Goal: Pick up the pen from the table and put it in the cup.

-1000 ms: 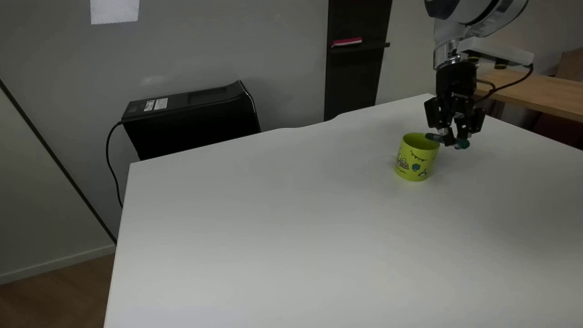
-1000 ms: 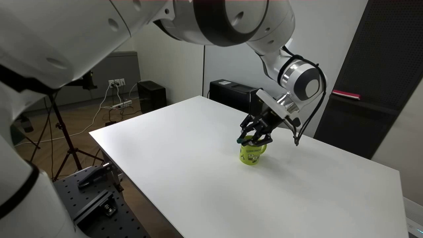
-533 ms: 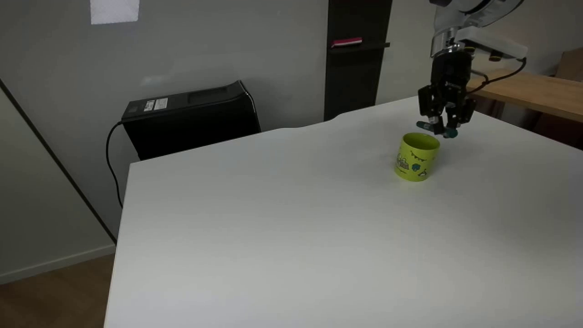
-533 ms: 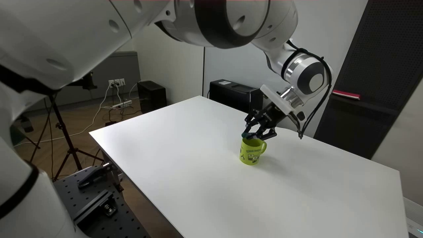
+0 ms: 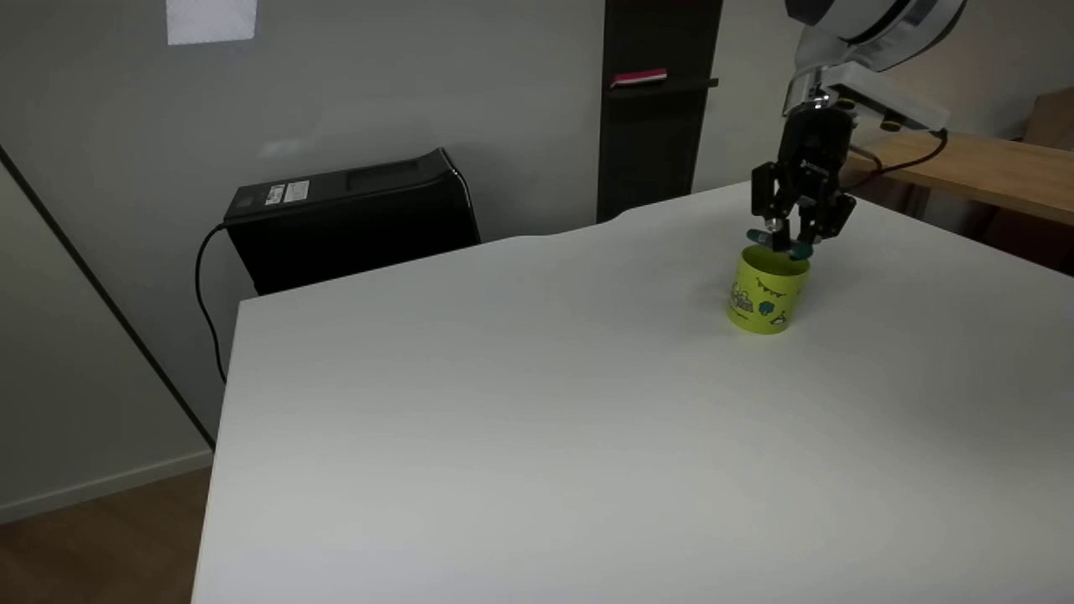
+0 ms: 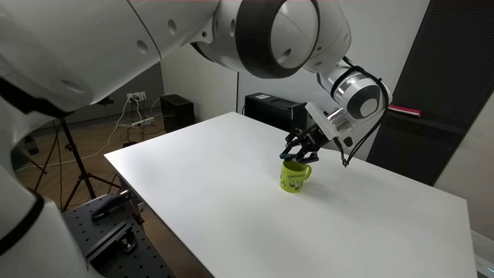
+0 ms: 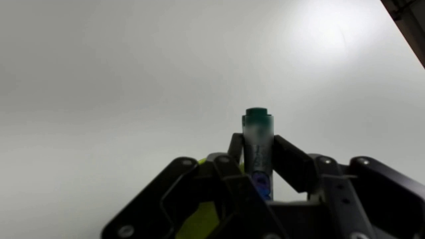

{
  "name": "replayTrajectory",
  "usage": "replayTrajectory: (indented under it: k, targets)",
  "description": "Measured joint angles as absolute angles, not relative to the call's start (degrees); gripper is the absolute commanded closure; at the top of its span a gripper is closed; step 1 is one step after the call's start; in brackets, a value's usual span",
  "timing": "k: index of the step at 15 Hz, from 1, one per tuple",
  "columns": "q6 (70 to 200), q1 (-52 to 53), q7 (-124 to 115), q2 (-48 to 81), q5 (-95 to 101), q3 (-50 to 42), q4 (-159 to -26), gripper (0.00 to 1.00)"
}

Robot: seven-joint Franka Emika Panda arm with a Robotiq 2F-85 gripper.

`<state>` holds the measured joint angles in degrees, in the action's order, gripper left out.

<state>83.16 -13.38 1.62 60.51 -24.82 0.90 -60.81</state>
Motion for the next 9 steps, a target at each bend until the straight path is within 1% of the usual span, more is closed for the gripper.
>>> replayTrajectory:
  k: [9]
  targets:
    - [79.9,-13.1,-2.4,61.9,-25.5,1.9,-56.2,0.93]
